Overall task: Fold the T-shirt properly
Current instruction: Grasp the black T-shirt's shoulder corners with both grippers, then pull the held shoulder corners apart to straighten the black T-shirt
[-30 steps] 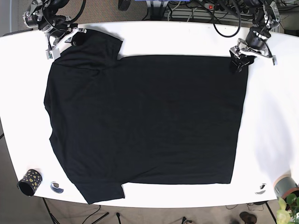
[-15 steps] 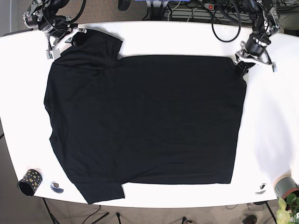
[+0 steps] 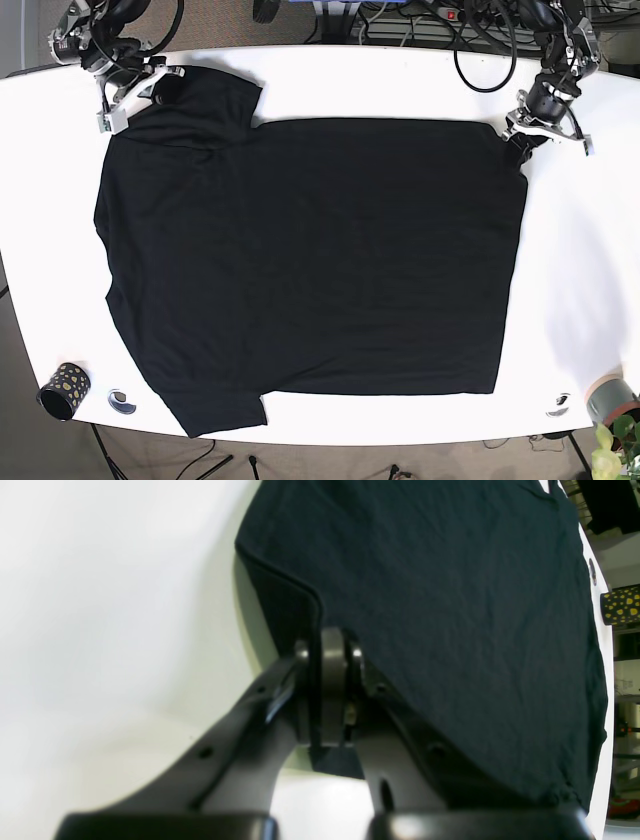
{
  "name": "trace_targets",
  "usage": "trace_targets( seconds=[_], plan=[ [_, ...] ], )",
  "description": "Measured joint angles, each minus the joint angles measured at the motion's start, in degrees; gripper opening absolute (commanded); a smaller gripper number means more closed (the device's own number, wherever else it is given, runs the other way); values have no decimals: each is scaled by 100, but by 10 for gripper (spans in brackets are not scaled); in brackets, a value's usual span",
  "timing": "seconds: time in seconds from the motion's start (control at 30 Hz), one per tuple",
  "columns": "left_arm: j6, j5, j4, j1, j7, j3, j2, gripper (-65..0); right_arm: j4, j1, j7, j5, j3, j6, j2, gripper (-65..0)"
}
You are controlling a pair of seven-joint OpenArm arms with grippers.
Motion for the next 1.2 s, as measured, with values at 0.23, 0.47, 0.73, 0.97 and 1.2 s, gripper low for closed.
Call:
trace_targets(
  seconds=[0.23,0.47,0.73,0.97,1.2],
  plan=[
    [2,-13,142,273,-13,0,0,-649,7,-103,22,4,2,0,2,-614],
    [-7,-24,595,514,-15,-2,-15,-649,330,-433,-26,-37,26,0,-2,-614],
    [-22,-24,1075,968,-15,-4,-17,-650,780,-719,42,92,24,0,0,-614],
    [-162,-42,1471,1405,24,-365,-2,-650,820,-1001,-2,83,249,0,-28,-614],
    [-754,-17,1473,1554,129,-1091,-2,-650,824,-1259,2,90,339,0,-15,-614]
  ],
)
